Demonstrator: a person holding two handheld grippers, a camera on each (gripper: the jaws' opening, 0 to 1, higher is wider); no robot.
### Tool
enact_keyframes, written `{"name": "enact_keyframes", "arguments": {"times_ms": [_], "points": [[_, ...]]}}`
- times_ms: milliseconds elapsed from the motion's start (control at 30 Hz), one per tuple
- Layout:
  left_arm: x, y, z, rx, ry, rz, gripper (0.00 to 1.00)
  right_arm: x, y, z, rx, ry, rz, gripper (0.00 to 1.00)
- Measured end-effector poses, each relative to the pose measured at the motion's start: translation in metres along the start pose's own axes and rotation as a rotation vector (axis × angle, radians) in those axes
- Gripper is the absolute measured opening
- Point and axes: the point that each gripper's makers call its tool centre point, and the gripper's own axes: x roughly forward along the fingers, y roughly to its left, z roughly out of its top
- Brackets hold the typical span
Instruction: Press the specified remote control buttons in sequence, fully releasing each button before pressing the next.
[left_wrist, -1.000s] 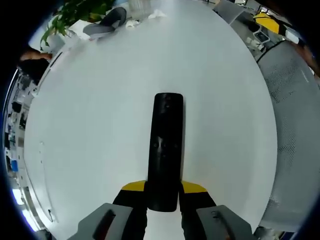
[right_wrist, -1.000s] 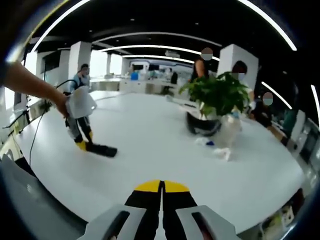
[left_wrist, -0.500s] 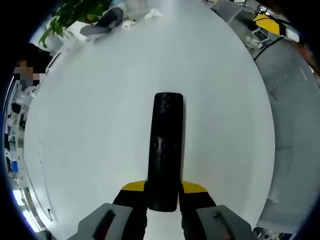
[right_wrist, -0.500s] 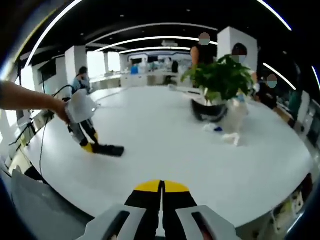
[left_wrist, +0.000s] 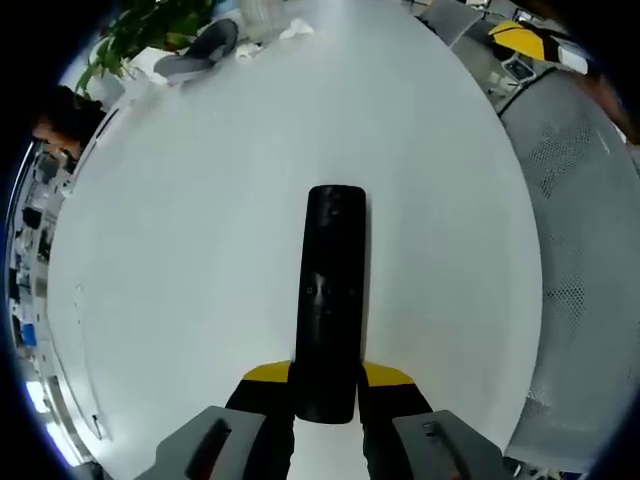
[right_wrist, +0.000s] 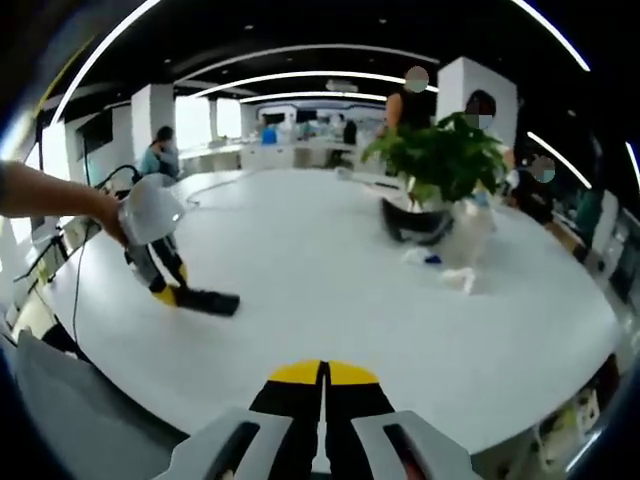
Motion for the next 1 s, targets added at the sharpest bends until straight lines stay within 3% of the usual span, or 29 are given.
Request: {"name": "enact_keyframes", "arguments": {"times_ms": [1000], "points": [[-0.001,-0.026,-0.002,-0.005,-0.003,-0.004,0.23,0.001,0.005,-0.001,-0.002,0.006,0.023,0.00]]}}
